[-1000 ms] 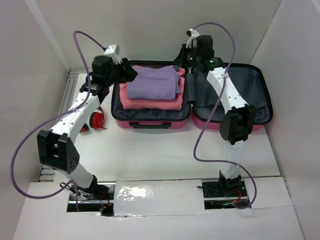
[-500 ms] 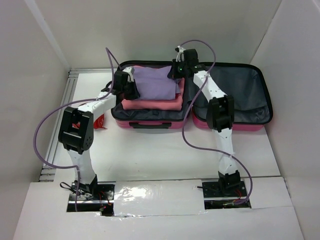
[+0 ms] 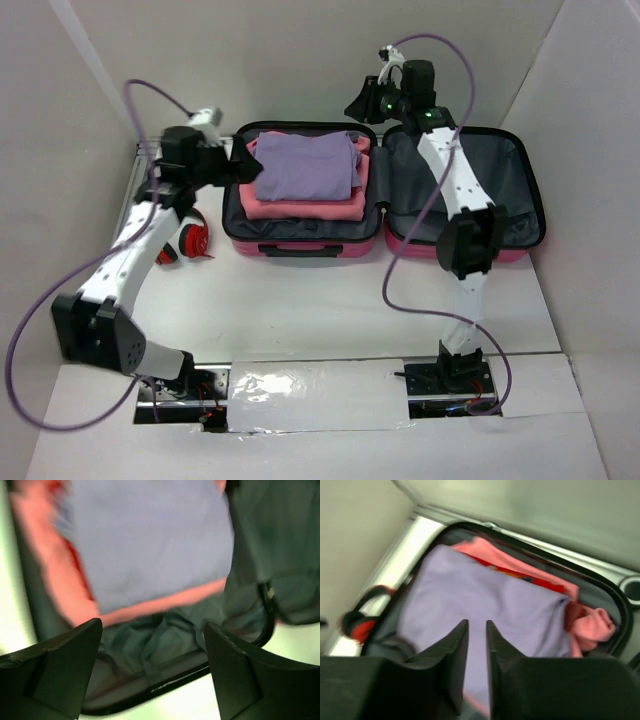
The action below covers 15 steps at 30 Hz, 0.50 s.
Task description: Pack the luggage
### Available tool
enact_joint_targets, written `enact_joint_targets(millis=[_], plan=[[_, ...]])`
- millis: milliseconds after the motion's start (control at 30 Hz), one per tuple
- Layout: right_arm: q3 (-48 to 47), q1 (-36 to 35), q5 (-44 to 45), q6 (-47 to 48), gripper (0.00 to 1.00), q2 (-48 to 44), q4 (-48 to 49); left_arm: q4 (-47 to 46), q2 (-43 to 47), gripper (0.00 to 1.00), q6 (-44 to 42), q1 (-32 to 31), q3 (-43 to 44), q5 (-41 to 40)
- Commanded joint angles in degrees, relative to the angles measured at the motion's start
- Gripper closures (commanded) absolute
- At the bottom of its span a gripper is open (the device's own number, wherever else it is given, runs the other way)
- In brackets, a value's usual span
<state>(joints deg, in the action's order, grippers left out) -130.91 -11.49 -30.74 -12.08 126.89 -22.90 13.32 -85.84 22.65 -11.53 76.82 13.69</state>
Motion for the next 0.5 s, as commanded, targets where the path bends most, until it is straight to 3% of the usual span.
enact_joint_targets(millis=[0,100,200,267,467], plan=[[5.7,-2.7,-2.5,1.5,0.7,-15.2,4.7,4.9,8.6,0.03,0.9,4.7,-1.2,-2.2],[13.6,-4.2,-1.2,3.0,0.61,-21.7,4.7,10.9,11.5,0.0,3.4,10.9,-2.9,-12.6],[20.0,-5.4,1.2,3.0,0.58,-26.0,4.7,13.7,11.0,0.0,3.5,18.5,-3.4,-17.1],[23.6,-5.4,2.7,3.0,0.58,-28.2,4.7,13.7,9.5,0.0,2.8,24.0,-3.4,-17.1],[30.7,-4.2,3.2,4.2,0.55,-31.0,3.4,9.9,2.0,0.03,-6.7,35.2,-3.9,-6.7]])
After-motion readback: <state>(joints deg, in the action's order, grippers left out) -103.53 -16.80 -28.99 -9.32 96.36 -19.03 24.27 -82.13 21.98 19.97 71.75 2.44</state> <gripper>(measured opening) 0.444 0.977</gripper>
